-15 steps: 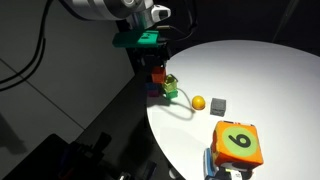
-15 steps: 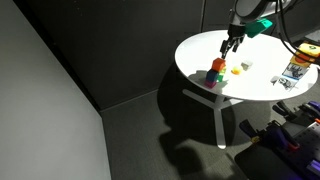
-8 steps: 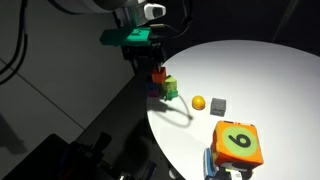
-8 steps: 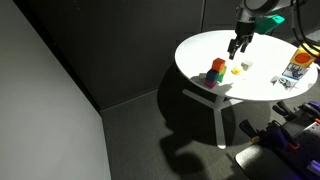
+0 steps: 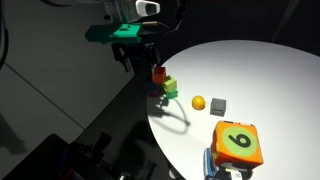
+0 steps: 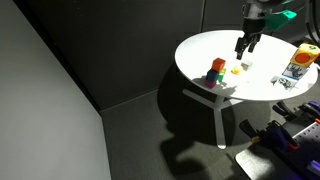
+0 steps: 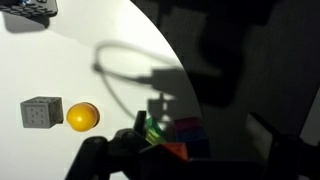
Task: Pick up the orange block and stack them on both the blue and lime green blocks
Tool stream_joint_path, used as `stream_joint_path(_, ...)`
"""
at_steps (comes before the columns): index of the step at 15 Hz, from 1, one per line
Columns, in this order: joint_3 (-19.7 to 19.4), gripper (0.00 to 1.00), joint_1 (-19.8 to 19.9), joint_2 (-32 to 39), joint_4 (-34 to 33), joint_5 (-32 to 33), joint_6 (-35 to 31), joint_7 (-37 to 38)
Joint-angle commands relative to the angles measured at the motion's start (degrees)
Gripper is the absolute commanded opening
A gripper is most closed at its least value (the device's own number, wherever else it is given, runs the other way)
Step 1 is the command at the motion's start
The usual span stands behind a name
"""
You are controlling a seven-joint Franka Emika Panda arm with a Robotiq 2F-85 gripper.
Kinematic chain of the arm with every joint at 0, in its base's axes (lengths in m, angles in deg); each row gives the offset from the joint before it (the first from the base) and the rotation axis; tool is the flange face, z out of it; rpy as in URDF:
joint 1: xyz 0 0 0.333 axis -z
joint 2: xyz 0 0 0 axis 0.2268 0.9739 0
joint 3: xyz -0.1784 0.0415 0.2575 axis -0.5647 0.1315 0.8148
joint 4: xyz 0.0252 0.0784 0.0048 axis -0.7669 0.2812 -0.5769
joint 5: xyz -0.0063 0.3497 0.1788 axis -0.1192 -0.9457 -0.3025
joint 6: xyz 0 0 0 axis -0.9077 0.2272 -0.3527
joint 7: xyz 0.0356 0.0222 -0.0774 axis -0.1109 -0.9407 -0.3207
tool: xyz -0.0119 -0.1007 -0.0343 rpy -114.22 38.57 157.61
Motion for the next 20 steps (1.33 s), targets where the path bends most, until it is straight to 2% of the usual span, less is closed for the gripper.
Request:
stream_joint_path(1, 0.20, 1.00, 0.28, -4.53, 2.61, 0.53, 2.47, 0.19)
stream_joint_path(6, 0.21, 1.00, 0.16, -8.62, 4.80, 0.17, 4.40, 0.28)
stream_joint_path(15, 0.01, 1.00, 0.01, -14.50, 8.27, -0.40, 3.03, 0.27)
stream_joint_path(20, 0.00, 1.00, -0.03, -12.99, 7.22, -0.05, 3.34, 0.03)
